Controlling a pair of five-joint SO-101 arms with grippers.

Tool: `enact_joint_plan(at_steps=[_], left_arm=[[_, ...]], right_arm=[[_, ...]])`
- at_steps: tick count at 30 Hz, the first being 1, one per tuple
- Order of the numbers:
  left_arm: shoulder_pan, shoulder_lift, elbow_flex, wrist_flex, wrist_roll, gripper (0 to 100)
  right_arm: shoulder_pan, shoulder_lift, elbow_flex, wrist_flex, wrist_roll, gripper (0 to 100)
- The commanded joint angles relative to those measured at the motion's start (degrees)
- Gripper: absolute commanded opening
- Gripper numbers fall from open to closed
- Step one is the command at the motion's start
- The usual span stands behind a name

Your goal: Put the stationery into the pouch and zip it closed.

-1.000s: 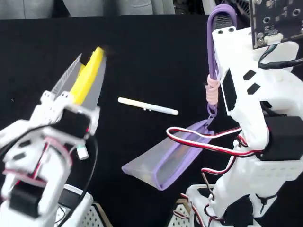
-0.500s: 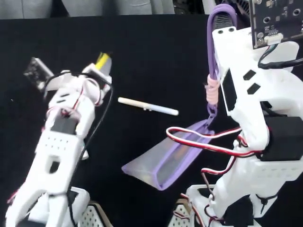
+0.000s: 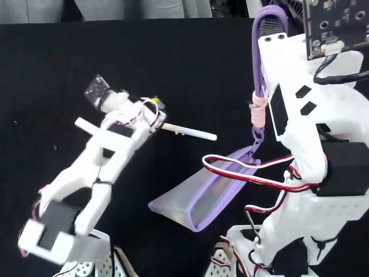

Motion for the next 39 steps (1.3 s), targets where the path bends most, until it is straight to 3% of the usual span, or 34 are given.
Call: enact_joint_plan(at_steps=[1,9,24,33,39], left_arm=[[0.57,2.37,-4.62,-0.35,1.23,16],[0.75,0.44,-9.1,11.96,7.3,16],[-1.63,18.64,-20.09,12.4,9.76,16],[-2.24,21.19,-21.49,11.96,9.76,15],[-2.24,29.54,-27.56,12.4,8.09,3]], right_arm=[[1.05,0.22,-2.24,-0.26,0.53,1.1],[1.05,0.22,-2.24,-0.26,0.53,1.1],[1.05,0.31,-2.15,-0.26,0.53,1.1],[1.05,0.31,-2.15,-0.26,0.53,1.1],[1.05,0.31,-2.15,-0.26,0.53,1.1]])
